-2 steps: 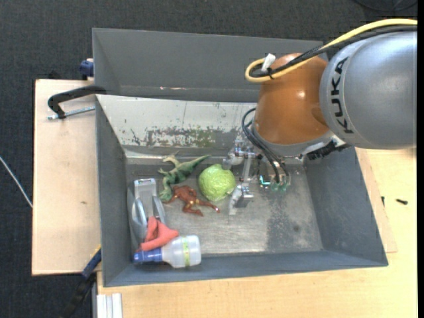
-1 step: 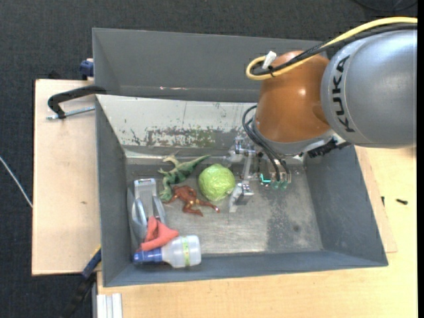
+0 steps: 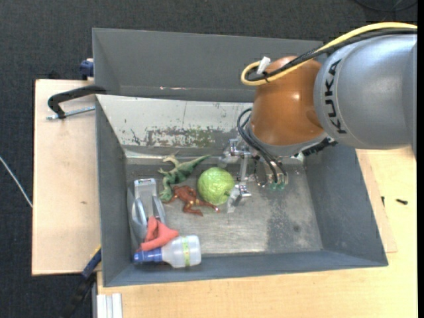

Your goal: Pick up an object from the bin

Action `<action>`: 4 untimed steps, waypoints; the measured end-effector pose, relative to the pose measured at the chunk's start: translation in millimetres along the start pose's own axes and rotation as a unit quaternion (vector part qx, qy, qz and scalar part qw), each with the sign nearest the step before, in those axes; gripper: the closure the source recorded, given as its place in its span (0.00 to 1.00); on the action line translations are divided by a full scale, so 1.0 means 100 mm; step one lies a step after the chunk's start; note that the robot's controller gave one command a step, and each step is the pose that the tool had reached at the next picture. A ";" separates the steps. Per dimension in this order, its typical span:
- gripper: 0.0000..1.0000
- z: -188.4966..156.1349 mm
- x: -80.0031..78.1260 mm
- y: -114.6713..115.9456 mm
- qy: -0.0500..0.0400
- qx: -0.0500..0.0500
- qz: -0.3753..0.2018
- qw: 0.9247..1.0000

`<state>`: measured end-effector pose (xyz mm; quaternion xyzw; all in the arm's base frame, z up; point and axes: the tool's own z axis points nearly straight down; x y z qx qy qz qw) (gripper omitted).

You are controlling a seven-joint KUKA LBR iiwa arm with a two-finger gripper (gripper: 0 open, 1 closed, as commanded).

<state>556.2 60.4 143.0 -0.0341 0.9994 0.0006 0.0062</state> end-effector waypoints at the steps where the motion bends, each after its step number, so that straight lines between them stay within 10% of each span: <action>1: 0.00 0.32 -0.20 0.06 0.004 -0.001 -0.143 0.990; 2: 1.00 0.57 -0.18 0.09 0.004 -0.001 -0.125 0.992; 4: 1.00 0.22 -0.15 0.09 0.006 -0.001 -0.117 0.993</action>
Offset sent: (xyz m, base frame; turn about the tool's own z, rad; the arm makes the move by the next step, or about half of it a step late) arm 0.0159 0.0086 -0.0610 -0.2517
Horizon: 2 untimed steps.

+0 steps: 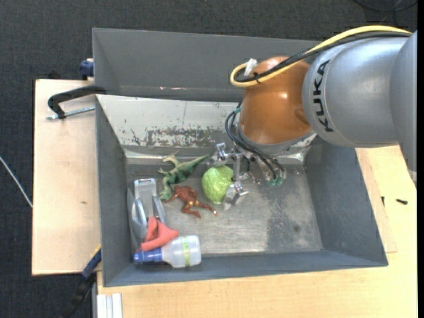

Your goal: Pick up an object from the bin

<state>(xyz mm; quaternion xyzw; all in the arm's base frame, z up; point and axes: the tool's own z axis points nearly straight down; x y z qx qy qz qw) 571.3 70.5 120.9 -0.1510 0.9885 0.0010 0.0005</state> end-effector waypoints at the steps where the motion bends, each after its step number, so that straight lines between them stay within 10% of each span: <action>1: 1.00 -0.66 -0.07 -0.18 -0.001 0.000 0.000 1.000; 2: 1.00 -0.99 -0.03 -0.22 -0.005 0.002 0.001 1.000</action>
Offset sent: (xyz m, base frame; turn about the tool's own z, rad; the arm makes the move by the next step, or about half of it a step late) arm -0.0015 -0.0240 0.0798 0.0020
